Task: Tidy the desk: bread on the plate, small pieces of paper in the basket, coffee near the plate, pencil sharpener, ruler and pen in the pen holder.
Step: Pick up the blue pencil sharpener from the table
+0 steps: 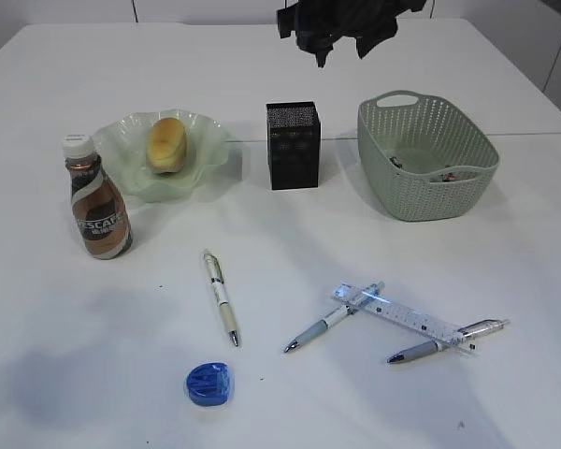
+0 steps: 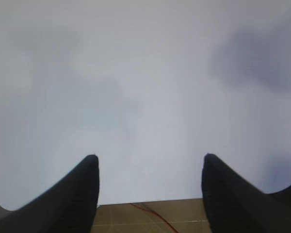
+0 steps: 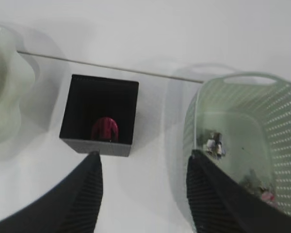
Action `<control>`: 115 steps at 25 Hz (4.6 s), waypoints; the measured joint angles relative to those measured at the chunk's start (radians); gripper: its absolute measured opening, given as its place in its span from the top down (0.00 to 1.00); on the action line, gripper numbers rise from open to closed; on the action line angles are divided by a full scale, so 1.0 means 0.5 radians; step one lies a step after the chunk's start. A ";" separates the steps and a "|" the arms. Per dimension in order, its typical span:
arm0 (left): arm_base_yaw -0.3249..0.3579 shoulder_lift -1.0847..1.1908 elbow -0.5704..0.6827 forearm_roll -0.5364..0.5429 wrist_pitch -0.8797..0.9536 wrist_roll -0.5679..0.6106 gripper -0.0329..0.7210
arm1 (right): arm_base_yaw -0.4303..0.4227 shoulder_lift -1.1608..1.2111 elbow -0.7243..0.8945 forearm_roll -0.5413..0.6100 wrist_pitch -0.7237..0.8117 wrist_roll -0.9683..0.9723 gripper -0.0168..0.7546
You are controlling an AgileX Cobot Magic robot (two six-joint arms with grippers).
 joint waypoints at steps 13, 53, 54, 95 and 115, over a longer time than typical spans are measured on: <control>0.000 0.000 0.000 -0.039 0.138 0.000 0.34 | 0.000 -0.468 0.407 0.474 0.095 -0.248 0.41; 0.000 0.000 -0.012 -0.290 0.146 0.000 0.34 | 0.655 -1.046 1.548 0.683 0.087 -0.321 0.41; 0.000 0.000 -0.012 -0.290 0.146 0.000 0.34 | 0.655 -1.026 1.548 0.683 0.087 -0.280 0.41; 0.000 0.000 -0.012 -0.336 0.146 0.053 0.34 | 0.655 -0.344 1.548 1.167 0.031 0.366 0.40; 0.000 0.000 -0.012 -0.336 0.146 0.057 0.34 | 0.658 -0.257 1.548 1.232 -0.139 0.469 0.25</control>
